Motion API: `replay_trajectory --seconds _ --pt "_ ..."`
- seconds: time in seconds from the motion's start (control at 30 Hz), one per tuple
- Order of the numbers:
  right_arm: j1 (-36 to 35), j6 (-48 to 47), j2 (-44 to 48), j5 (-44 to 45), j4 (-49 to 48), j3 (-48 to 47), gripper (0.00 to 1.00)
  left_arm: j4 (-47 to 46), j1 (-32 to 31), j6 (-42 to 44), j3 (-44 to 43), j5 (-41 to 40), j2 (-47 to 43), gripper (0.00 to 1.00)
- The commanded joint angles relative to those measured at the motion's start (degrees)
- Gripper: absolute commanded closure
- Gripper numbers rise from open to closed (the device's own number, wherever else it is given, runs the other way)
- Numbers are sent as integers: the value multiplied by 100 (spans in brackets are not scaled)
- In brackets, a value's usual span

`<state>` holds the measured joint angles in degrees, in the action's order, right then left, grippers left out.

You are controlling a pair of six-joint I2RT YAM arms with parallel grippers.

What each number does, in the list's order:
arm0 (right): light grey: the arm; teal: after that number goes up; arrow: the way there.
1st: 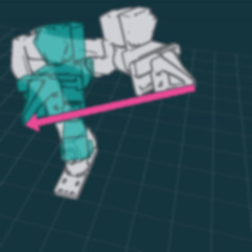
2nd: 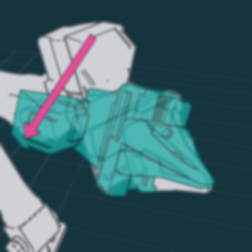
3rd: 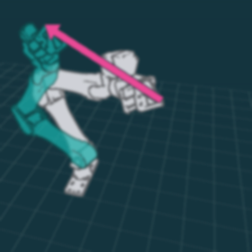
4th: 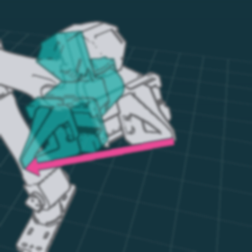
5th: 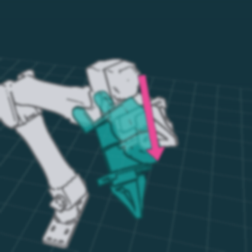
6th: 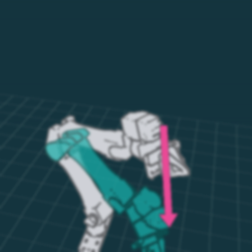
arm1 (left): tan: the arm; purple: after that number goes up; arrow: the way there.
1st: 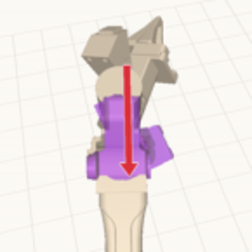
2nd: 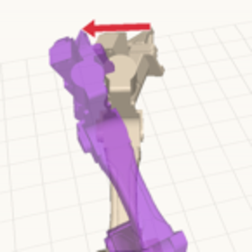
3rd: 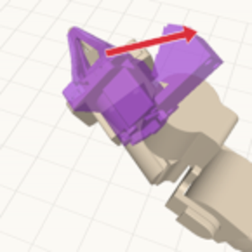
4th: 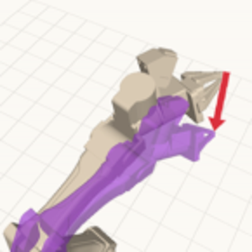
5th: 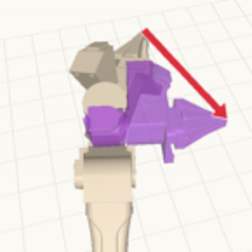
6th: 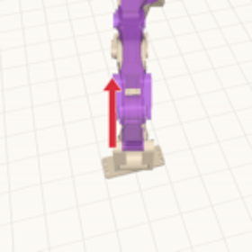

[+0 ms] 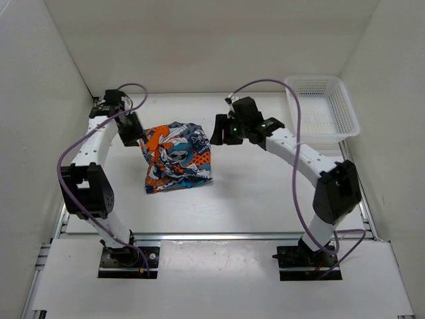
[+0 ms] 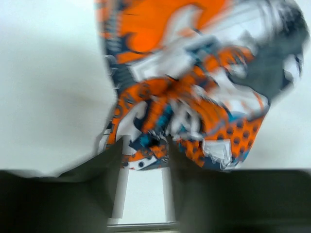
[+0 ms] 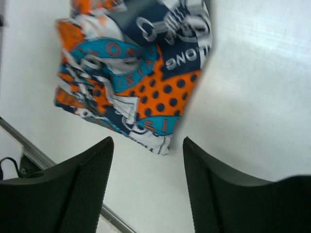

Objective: Fold and stack the shorts
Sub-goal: Fold the shorts

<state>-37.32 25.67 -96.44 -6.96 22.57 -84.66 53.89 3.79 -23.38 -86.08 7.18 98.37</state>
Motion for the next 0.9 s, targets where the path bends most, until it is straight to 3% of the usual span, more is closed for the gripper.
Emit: replay_trajectory --seconds 0.0,0.03,0.1,0.23,0.53,0.6,0.67,0.7,0.73,0.77,0.8,0.87 --pt "93 368 -646 -865 204 170 35 279 -816 604 -224 -67 -256 39" --pt "93 368 -743 -964 204 117 23 280 -967 667 -277 -68 -257 23" --pt "93 596 -1007 -1140 152 29 16 280 -1326 720 -391 -190 -100 0" --pt "93 720 -1507 -1378 151 -243 9 482 -1513 642 -663 -901 472 0" --pt "93 834 -2264 -1624 -41 -332 8 289 -1513 580 -972 -850 1438 0" --pt "93 834 -2439 -1677 -103 -332 9 289 -1513 580 -1112 -701 1553 5" --pt "93 939 -2546 -1808 -287 -332 14 289 -1513 580 -1270 -595 1607 29" --pt "93 940 -2607 -1870 -375 -332 19 289 -1513 528 -1323 -595 1607 42" --pt "93 1070 -2608 -1940 -602 -332 22 289 -1513 527 -1375 -595 1607 72" --pt "93 1072 -2608 -2097 -717 -332 26 359 -1513 475 -1507 -595 1607 83" --pt "93 1150 -2660 -2151 -832 -279 38 420 -1513 474 -1586 -595 1607 90" --pt "93 1203 -2660 -2204 -921 -279 54 473 -1513 474 -1718 -595 1607 90"
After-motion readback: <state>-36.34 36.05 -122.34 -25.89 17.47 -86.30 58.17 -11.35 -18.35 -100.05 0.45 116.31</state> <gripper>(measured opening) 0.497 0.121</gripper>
